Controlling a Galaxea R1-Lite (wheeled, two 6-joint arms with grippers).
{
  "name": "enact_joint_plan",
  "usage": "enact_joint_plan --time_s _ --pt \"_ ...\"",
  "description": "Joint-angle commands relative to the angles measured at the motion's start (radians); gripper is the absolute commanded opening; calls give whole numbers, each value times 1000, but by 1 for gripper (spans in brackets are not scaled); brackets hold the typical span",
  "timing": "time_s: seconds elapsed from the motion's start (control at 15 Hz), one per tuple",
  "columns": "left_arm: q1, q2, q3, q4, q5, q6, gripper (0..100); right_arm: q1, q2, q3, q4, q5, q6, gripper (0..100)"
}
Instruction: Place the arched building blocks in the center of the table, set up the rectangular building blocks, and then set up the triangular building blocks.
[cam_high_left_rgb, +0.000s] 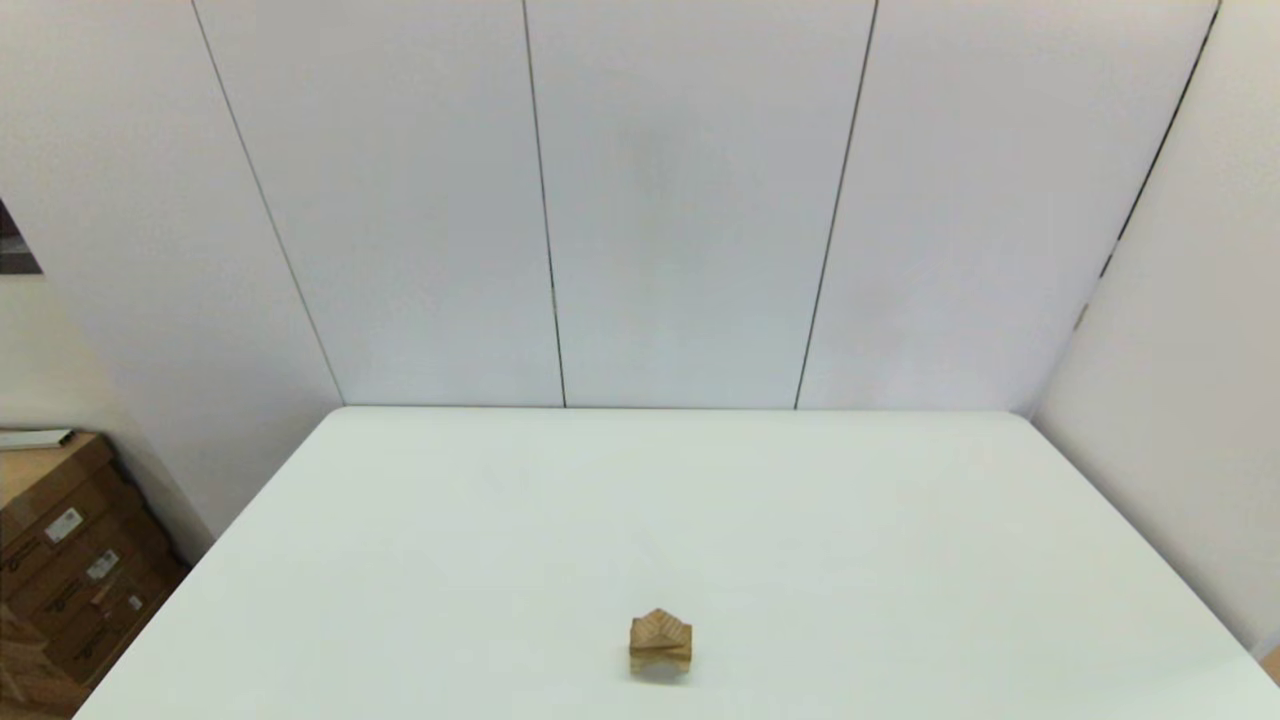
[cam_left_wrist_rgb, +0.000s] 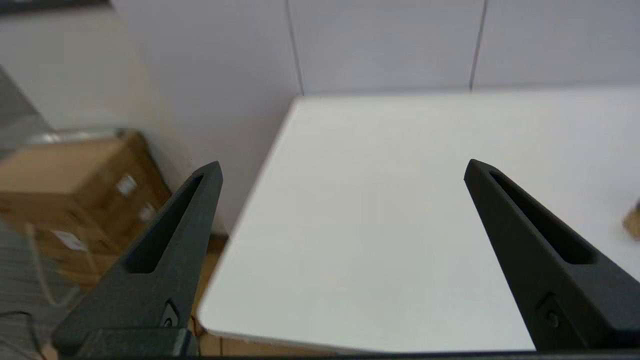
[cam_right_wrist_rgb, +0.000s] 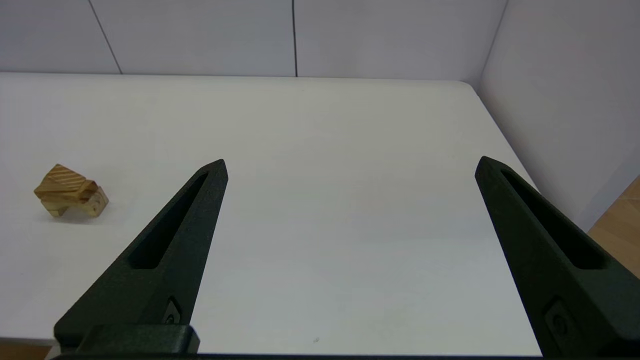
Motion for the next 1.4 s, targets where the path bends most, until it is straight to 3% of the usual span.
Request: enact_joint_plan --time_s 0.07,0.13,0.27,0.4,1.4 --pt "0 -4 290 -397 -45 20 100 0 0 0 0 0 1 100" --pt "0 -4 306 -448 -78 8 100 0 0 0 0 0 -1 100" --pt "0 -4 320 -425 -140 -8 100 0 0 0 0 0 -1 100" --pt "0 -4 319 -345 -146 -14 100 0 0 0 0 0 -1 100" --pt "1 -4 319 -354 -143 -68 100 0 0 1 0 -11 5 100"
